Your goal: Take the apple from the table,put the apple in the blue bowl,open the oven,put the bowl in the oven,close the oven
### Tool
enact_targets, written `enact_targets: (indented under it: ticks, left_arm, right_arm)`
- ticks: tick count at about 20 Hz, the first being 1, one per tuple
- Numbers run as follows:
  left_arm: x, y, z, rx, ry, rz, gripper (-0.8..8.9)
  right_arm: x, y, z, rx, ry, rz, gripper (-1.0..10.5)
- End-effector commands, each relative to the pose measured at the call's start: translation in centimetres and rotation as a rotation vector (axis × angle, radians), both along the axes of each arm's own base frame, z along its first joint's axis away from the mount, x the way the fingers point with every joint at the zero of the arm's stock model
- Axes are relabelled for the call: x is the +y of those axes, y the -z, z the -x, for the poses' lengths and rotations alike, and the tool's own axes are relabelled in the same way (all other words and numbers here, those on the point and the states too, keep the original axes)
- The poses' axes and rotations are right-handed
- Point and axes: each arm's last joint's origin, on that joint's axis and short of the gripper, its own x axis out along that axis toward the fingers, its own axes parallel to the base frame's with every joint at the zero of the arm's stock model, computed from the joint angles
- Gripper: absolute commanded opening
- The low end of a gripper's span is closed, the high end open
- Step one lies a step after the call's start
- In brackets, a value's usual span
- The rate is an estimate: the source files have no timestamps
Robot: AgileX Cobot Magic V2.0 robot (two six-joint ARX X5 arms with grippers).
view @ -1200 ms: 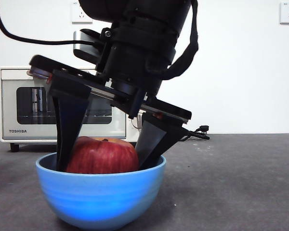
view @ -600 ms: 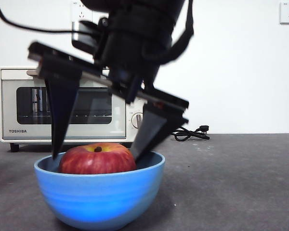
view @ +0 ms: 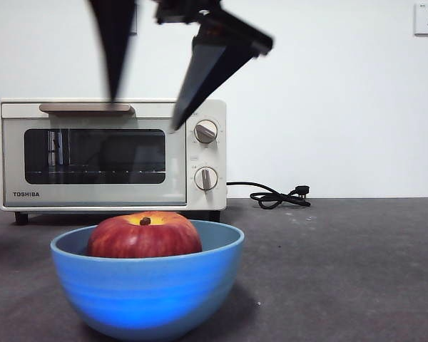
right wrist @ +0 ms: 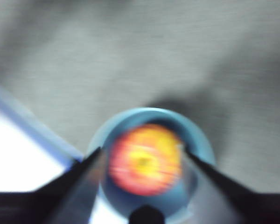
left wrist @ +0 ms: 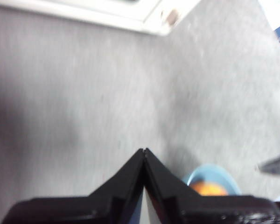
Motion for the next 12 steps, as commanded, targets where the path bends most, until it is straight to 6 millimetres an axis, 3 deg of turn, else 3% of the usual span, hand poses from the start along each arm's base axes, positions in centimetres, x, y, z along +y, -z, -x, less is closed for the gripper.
enact_targets:
  ticks: [1, 4, 7, 12]
  left_arm:
    - [0.1, -1.8, -1.8, -0.027, 0.000, -0.004, -0.05]
    - [0.1, -4.5, -4.8, -0.067, 0.008, -0.015, -0.05]
    - [0.2, -6.4, -8.0, -0.087, 0.009, -0.016, -0.05]
    - [0.3, -7.7, -12.6, -0.088, 0.007, -0.014, -0.05]
  right_arm:
    - [-1.1, -0.6, 0.3, -0.088, 0.014, 0.110, 0.2]
    - [-2.8, -1.3, 0.8, -0.154, 0.039, 0.246, 0.2]
    - [-4.3, -2.8, 1.5, -0.203, 0.067, 0.271, 0.2]
    - [-8.1, -6.6, 3.5, -0.282, 0.143, 0.207, 0.2]
